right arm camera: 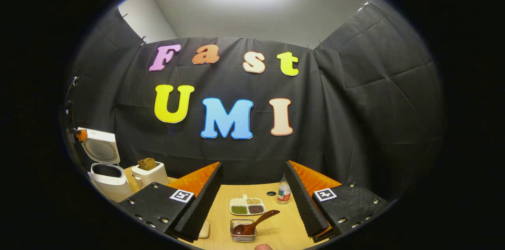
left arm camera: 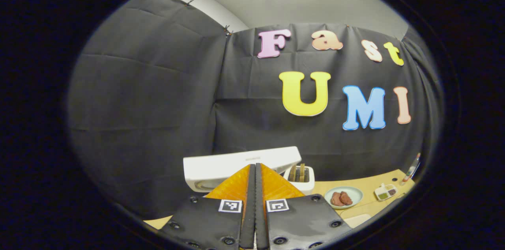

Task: Close the left gripper, press the button to open the rice cooker; take a wooden spoon from the chopstick holder with the right hand, scoop a spoonful of rice and pour it into the rice cooker, then put the wooden spoon back into the chopstick holder.

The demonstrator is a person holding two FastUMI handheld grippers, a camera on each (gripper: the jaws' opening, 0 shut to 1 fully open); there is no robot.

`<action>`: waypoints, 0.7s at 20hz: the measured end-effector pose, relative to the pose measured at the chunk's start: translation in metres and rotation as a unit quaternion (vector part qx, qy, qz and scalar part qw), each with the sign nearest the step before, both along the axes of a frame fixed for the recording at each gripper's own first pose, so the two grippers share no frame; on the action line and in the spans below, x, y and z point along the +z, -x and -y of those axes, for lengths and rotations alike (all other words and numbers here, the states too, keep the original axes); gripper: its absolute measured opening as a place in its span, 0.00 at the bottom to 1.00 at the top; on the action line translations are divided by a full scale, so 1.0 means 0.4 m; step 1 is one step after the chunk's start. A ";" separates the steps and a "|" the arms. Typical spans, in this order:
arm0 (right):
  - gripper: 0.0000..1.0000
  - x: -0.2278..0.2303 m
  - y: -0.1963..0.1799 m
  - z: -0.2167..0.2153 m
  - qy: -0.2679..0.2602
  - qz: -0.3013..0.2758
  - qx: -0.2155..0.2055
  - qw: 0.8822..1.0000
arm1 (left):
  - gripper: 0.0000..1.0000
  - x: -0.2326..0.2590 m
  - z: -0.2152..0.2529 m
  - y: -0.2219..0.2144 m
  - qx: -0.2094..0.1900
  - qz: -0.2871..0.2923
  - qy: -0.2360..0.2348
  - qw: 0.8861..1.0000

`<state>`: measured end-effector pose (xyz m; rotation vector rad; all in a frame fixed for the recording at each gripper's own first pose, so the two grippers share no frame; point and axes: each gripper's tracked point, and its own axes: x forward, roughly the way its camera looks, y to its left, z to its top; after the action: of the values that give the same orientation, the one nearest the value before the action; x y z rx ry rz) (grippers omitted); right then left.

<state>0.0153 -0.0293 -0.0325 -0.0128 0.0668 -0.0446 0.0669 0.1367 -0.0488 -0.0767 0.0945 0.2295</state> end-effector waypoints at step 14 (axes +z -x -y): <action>0.95 -0.111 -0.127 0.065 -0.023 -0.032 -0.016 0.999 | 1.00 0.160 0.274 0.143 -0.110 0.061 -0.036 0.991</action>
<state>0.0660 -0.0554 -0.0768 0.0326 0.1313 -0.0749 0.0098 0.0270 0.0152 -0.0073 -0.0277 0.0081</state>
